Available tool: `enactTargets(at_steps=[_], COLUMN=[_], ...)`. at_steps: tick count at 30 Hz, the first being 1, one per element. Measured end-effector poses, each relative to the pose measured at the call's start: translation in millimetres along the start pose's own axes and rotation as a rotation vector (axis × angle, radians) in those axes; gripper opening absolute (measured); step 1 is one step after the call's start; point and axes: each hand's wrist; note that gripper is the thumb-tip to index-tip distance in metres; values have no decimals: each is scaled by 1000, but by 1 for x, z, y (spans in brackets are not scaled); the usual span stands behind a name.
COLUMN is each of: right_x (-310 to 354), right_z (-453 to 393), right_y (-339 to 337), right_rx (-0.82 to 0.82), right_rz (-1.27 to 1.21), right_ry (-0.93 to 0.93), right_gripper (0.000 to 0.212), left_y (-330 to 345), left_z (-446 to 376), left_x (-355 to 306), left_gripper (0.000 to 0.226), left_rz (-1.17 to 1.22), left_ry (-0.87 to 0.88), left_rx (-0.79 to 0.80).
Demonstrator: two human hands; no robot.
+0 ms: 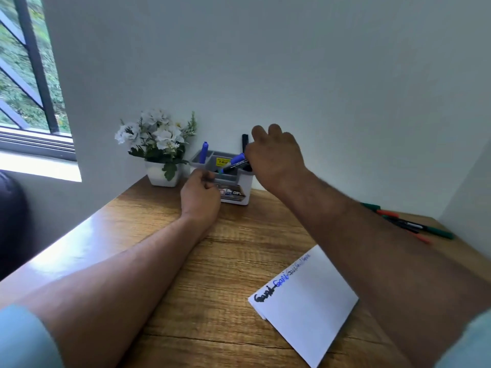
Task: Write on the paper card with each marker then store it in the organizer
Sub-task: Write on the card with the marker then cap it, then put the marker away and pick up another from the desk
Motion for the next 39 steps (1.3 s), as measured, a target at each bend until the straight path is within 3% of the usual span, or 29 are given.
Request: enactTargets(at_steps=[4,9,12,16,19,21,24,28,31,34,37,39], right_x=[15,19,8,-29,-66,-85,-101,-114,-118,-110,-89,-70], right_z=[-19,-21,-6,36,67,81,91,86,84,86,82,81], right_y=[0,9,15,36,70,94,119,143,146,138,116,94], right_rx=[114,186,65,-164,5,170,381,548,517,303,171,115], right_rz=[53,-414,-488,-612,-623,-564,-495,-461,-419,-390,-620,-700], right_ry=[-83,-123,-71,70,168,274,377,457,414,270,97,-58], right_gripper=[40,70,71,43,25,36,49,50,36,22,10,14], left_y=[0,-1,-1,0,5,9,11,12,12,11,10,10], left_z=[1,2,3,11,23,27,28,26,27,29,35,38], left_x=[-1,-1,-1,-5,-9,-9,-8,-8,-8,-11,-17,-20], left_gripper=[23,15,12,12,10,15,20,19,19,28,47,54], left_rz=[-29,-46,-99,-267,-428,-522,-581,-639,-665,-726,-701,-709], left_ry=[18,32,68,269,565,697,682,690,691,744,824,842], left_rx=[11,-1,25,150,397,578,731,759,770,723,566,509])
Point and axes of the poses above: each hand's wrist, its own z-axis away from the middle knuckle, its own y-axis out of the palm, x = y × z, and after that the axes turned 1 degree about x, right-handed
